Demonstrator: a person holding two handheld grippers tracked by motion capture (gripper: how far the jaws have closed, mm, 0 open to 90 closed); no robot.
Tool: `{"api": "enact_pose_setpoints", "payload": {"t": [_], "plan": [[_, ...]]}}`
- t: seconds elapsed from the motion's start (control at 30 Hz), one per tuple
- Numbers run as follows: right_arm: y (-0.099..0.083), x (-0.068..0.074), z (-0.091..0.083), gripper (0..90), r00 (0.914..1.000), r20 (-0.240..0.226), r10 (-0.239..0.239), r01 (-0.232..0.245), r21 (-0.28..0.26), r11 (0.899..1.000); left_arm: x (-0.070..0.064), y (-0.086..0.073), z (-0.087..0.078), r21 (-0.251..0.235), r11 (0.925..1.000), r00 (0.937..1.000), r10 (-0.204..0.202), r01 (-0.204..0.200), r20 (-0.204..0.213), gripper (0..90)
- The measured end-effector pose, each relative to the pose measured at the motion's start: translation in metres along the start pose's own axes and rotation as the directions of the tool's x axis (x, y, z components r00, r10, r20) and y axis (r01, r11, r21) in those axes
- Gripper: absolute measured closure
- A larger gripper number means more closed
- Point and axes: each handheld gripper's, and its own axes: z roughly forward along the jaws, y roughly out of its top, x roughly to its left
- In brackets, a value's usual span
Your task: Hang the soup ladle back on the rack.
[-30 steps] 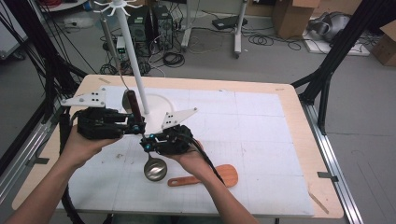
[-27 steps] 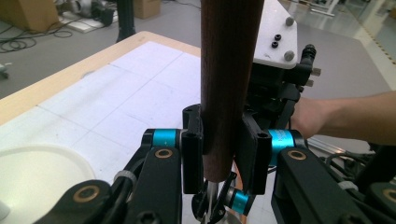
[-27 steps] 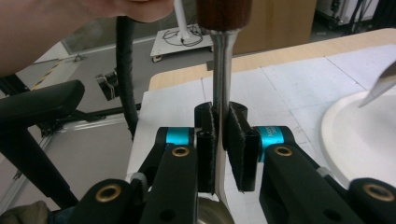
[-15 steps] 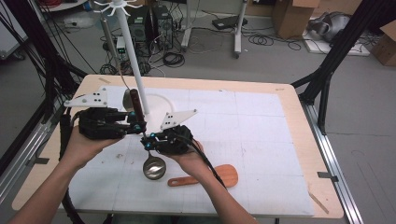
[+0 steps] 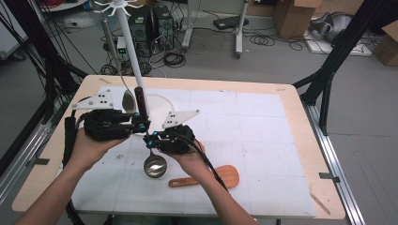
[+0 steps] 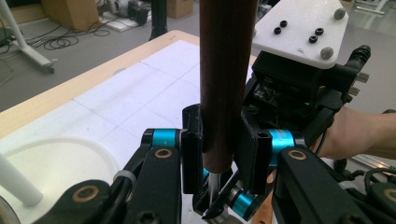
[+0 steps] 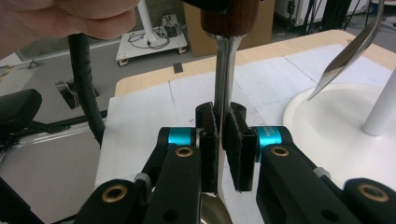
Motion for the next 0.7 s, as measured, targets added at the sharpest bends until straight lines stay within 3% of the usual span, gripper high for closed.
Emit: {"api": "enact_pose_setpoints", "payload": {"t": [0.13, 0.2, 0.7], "plan": [[0.001, 0.000, -0.001, 82.7, 0.9997, -0.023, -0.007, 0.006, -0.008, 1.000, 0.004, 0.000, -0.002, -0.012, 0.9999, 0.9994, -0.007, 0.008, 0.033, 73.5], [0.000, -0.001, -0.003, 76.0, 0.9996, -0.027, 0.000, -0.001, -0.008, 1.000, 0.005, 0.001, -0.004, -0.029, 0.9994, 0.9990, -0.017, 0.018, 0.041, 73.5], [-0.010, -0.008, -0.031, 44.4, 0.9997, 0.003, 0.024, -0.025, 0.011, 1.000, 0.019, 0.006, -0.015, -0.059, 0.9976, 0.9992, -0.035, 0.036, 0.018, 73.6]]}}
